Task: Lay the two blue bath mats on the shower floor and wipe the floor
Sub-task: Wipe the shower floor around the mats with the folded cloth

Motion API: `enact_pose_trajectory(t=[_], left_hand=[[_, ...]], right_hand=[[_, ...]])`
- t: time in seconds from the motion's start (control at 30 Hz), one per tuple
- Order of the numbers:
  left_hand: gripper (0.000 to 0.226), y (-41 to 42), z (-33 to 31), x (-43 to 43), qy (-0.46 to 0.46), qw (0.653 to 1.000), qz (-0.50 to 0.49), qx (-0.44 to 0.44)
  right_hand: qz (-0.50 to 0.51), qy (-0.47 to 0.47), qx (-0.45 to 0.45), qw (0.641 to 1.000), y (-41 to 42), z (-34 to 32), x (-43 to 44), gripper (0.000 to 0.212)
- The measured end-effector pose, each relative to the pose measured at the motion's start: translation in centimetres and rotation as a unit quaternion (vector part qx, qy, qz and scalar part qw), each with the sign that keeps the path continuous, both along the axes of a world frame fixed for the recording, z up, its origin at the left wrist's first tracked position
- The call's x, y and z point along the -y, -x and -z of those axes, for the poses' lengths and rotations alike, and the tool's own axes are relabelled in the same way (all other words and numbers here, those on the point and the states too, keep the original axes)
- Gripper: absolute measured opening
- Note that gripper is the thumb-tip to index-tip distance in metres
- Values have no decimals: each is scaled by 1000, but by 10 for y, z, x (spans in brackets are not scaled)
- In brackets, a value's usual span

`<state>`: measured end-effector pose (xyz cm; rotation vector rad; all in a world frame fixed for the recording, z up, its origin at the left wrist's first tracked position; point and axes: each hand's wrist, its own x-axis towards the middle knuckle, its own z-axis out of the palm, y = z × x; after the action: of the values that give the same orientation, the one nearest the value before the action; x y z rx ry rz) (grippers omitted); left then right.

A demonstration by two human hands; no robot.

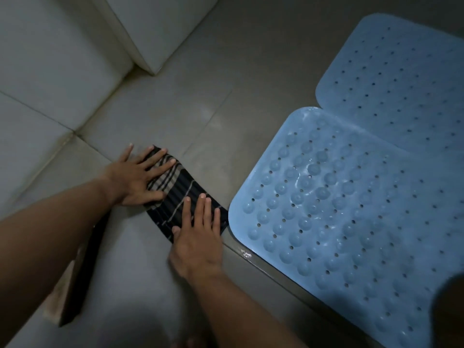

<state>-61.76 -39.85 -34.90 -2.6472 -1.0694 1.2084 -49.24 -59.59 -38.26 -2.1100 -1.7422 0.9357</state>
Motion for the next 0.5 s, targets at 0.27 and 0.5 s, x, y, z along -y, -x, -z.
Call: enact_pose_trajectory(t=[0.27,0.5], left_hand=[[86,-31,20,-77,-10,996,46,79],[90,-75,30,-127,-1,992,85,94]], right_hand=[[97,2,30,995,-7,13,-68,65],[97,40,89,990,-47,12,-107,65]])
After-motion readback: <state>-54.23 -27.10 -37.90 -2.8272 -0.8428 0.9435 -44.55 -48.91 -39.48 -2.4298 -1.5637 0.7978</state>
